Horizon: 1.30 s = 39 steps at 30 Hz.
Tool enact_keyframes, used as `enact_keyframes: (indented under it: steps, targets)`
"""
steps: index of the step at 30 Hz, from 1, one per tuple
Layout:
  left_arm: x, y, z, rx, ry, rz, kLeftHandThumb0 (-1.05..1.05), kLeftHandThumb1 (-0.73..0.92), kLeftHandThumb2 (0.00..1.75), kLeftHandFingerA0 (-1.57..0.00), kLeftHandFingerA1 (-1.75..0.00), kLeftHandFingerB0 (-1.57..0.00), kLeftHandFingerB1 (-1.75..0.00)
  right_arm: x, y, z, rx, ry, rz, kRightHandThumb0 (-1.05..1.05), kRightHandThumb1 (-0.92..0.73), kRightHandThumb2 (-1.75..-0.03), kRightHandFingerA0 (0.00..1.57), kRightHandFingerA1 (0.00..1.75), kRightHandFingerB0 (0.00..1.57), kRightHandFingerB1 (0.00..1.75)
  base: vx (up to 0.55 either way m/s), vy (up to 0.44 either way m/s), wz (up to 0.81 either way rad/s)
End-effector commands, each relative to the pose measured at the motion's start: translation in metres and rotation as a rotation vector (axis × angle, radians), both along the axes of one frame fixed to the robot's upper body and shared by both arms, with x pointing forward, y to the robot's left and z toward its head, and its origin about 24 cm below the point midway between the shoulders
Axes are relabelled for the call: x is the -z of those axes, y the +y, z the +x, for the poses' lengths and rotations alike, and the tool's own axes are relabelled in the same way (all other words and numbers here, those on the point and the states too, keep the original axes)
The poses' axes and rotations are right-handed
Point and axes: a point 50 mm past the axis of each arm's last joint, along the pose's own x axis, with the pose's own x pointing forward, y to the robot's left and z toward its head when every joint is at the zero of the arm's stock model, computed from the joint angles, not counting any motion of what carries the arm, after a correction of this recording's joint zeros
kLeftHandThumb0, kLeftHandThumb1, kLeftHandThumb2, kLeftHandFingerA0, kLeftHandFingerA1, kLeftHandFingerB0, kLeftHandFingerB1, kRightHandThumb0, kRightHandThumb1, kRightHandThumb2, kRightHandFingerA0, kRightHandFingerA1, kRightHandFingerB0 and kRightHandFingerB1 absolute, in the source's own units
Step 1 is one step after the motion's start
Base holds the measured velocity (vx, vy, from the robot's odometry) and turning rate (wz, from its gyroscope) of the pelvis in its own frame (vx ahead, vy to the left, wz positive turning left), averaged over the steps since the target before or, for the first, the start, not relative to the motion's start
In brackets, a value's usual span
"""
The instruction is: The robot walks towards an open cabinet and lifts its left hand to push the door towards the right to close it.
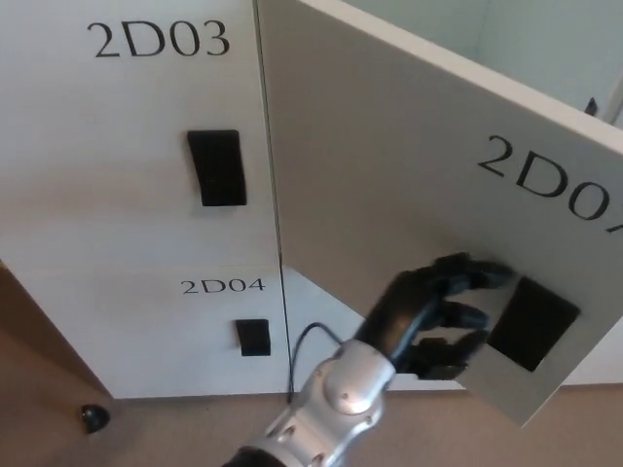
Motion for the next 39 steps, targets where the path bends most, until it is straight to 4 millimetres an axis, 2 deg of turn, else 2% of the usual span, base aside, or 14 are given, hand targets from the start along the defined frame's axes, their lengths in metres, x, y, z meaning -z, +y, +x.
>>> enact_keyframes:
  steps: [1, 7, 8, 13, 14, 15, 16, 20, 22, 24, 28, 36, 37, 39]
  targets:
    - [-0.17, -0.206, -0.167, 0.833, -0.223, -0.21, -0.1, 0.62, 0.57, -0.7, -0.57, -0.57, -0.48, -0.013, -0.017, 0.009, 0.114, -0.095, -0.007, -0.36, -0.59, -0.58, 0.72, 0.54, 0.61, 0.46, 0.0, 0.0, 0.0]
    - [-0.191, -0.188, -0.093, 0.698, -0.371, -0.056, -0.51, 0.27, 0.58, -1.0, -0.52, -0.88, -0.49, -0.012, -0.009, 0.016, 0.115, -0.115, -0.002, -0.36, -0.59, -0.58, 0.72, 0.54, 0.61, 0.46, 0.0, 0.0, 0.04]
    - [-0.2, -0.177, -0.066, 0.652, -0.435, -0.004, -0.14, 0.65, 0.58, -0.65, -0.54, -0.52, -0.45, -0.012, -0.007, 0.015, 0.064, -0.105, -0.018, -0.36, -0.7, -0.61, 0.68, 0.47, 0.55, 0.41, 0.0, 0.0, 0.0]
    - [-0.27, -0.125, 0.023, 0.408, -0.562, 0.145, -0.23, 0.62, 0.64, -0.51, -0.51, -0.44, -0.43, -0.01, -0.003, 0.018, 0.005, -0.076, -0.015, -0.41, -0.64, -0.6, 0.69, 0.47, 0.57, 0.42, 0.0, 0.0, 0.0]
    - [-0.286, -0.109, 0.043, 0.331, -0.569, 0.161, -0.16, 0.92, 0.72, -0.15, -0.69, -0.04, -0.22, -0.011, -0.001, 0.021, -0.001, -0.082, -0.013, -0.41, -0.65, -0.6, 0.69, 0.46, 0.57, 0.42, 0.0, 0.0, 0.0]
    - [-0.295, -0.099, 0.054, 0.287, -0.572, 0.165, -0.16, 0.92, 0.72, -0.15, -0.69, -0.04, -0.22, -0.012, 0.0, 0.024, -0.007, -0.088, -0.014, -0.41, -0.65, -0.6, 0.69, 0.46, 0.57, 0.42, 0.0, 0.0, 0.0]
    - [-0.313, -0.065, 0.083, 0.137, -0.598, 0.217, -0.43, 0.65, 0.59, -0.38, -0.39, -0.28, -0.32, -0.013, 0.001, 0.025, -0.016, -0.091, -0.019, -0.43, -0.64, -0.6, 0.72, 0.49, 0.58, 0.42, 0.0, 0.0, 0.0]
    - [-0.345, 0.017, 0.125, -0.168, -0.619, 0.307, -0.49, 0.66, 0.6, -0.51, -0.59, -0.21, -0.3, -0.012, 0.003, 0.024, -0.029, -0.088, -0.027, -0.39, -0.65, -0.6, 0.75, 0.5, 0.61, 0.43, 0.0, 0.0, 0.0]
    - [-0.352, 0.077, 0.144, -0.356, -0.604, 0.38, -0.57, 0.55, 0.81, -0.27, -0.48, -0.13, -0.39, -0.012, 0.003, 0.021, -0.033, -0.083, -0.027, -0.39, -0.65, -0.6, 0.75, 0.5, 0.62, 0.43, 0.0, 0.0, 0.0]
    - [-0.356, 0.132, 0.152, -0.502, -0.592, 0.439, -0.56, 0.55, 0.8, -0.29, -0.48, -0.11, -0.39, -0.013, 0.0, 0.022, -0.045, -0.086, -0.04, -0.42, -0.64, -0.6, 0.7, 0.47, 0.61, 0.42, 0.0, 0.0, 0.0]
    - [-0.355, 0.177, 0.153, -0.599, -0.568, 0.467, -0.57, 0.57, 0.78, -0.18, -0.41, -0.13, -0.38, -0.016, -0.001, 0.026, -0.053, -0.091, -0.057, -0.42, -0.64, -0.6, 0.72, 0.48, 0.6, 0.42, 0.0, 0.0, 0.0]
    - [-0.34, 0.215, 0.155, -0.653, -0.521, 0.5, -0.53, 0.64, 0.6, -0.21, -0.32, -0.14, -0.27, -0.018, 0.004, 0.036, -0.055, -0.117, -0.046, -0.43, -0.65, -0.6, 0.74, 0.5, 0.6, 0.43, 0.0, 0.0, 0.0]
    - [-0.336, 0.221, 0.155, -0.656, -0.506, 0.491, -0.32, 0.52, 1.03, 0.0, -0.48, 0.0, -0.48, -0.019, 0.005, 0.039, -0.061, -0.124, -0.049, -0.43, -0.65, -0.6, 0.76, 0.53, 0.6, 0.43, 0.0, 0.0, 0.0]
    - [-0.332, 0.229, 0.154, -0.658, -0.49, 0.485, -0.32, 0.52, 1.03, 0.0, -0.48, 0.0, -0.48, -0.021, 0.006, 0.044, -0.069, -0.132, -0.057, -0.44, -0.64, -0.6, 0.75, 0.51, 0.6, 0.43, 0.0, 0.0, 0.0]
